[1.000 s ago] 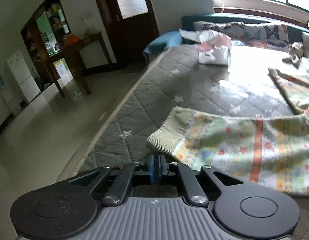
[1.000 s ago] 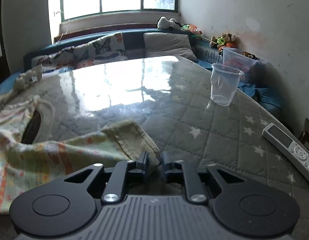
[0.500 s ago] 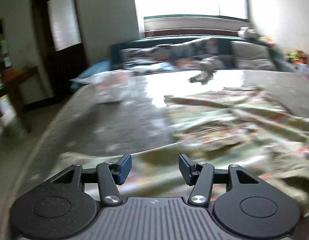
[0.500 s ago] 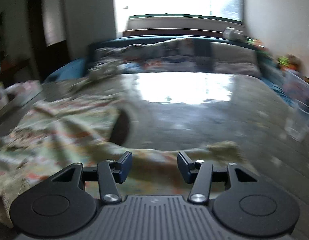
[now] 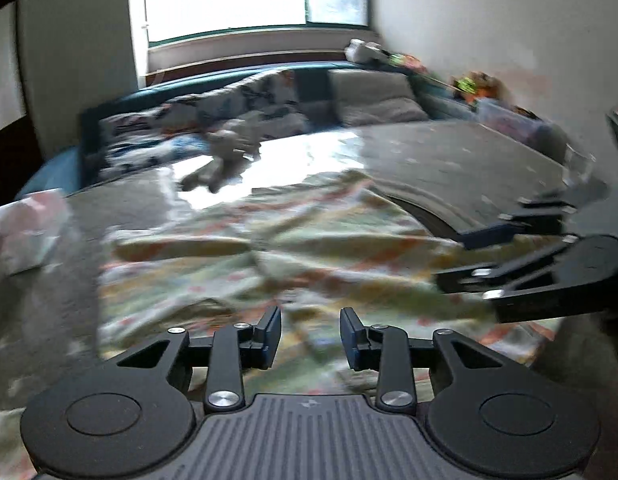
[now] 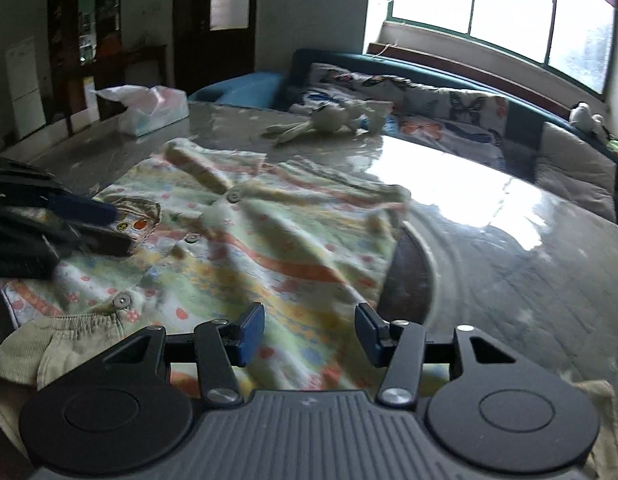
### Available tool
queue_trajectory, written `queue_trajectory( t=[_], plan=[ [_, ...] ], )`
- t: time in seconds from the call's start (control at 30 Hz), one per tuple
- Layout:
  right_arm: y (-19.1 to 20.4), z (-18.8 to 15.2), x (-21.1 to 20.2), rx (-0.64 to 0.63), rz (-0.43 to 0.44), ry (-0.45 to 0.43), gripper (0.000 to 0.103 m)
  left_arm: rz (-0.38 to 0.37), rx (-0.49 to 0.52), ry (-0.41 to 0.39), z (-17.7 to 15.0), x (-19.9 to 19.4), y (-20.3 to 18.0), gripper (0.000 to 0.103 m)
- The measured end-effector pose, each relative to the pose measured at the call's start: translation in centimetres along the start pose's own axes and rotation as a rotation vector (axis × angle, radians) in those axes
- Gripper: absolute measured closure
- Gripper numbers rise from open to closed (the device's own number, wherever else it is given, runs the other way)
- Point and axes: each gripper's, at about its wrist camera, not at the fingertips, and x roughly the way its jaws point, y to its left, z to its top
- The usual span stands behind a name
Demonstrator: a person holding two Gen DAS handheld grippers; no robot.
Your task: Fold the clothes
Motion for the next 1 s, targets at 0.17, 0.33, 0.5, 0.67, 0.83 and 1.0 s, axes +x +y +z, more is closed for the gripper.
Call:
queue_trajectory(
  t=[0.17, 0.33, 0.5, 0.67, 0.83, 1.0],
  plan=[
    [1.4, -0.6, 1.2, -0.072, 0.045, 0.046, 0.052, -0.080, 0.097, 0.046, -1.3, 1.1, -2.4, 0.078],
    [2.5, -1.5, -0.2, -0.122, 0.115, 0.058, 0.052, -0.131, 0.169, 0.044, -2.9, 0.0, -3.6, 0.083],
    [3.2, -2.0, -1.7, -0.167, 0.211, 0.089, 0.053, -0.179, 0.191, 0.046, -3.5, -1.2, -3.7, 0.083],
    [2.8, -1.1, -2.7, -0.156, 0.274, 0.102, 0.053, -0.208, 0.198, 0.060, -2.5, -1.2, -2.9, 0.082],
    [0.4, 1.8, -1.8, -0.067, 0.201, 0.058, 0.053, -0.211, 0.157, 0.036, -0.8, -0.3, -2.2, 0.081],
    [-2.6, 4.3, 1.6, 0.010, 0.121, 0.067, 0.058, -0.258, 0.149, 0.052, -0.2, 1.5, -2.9, 0.081]
  ],
)
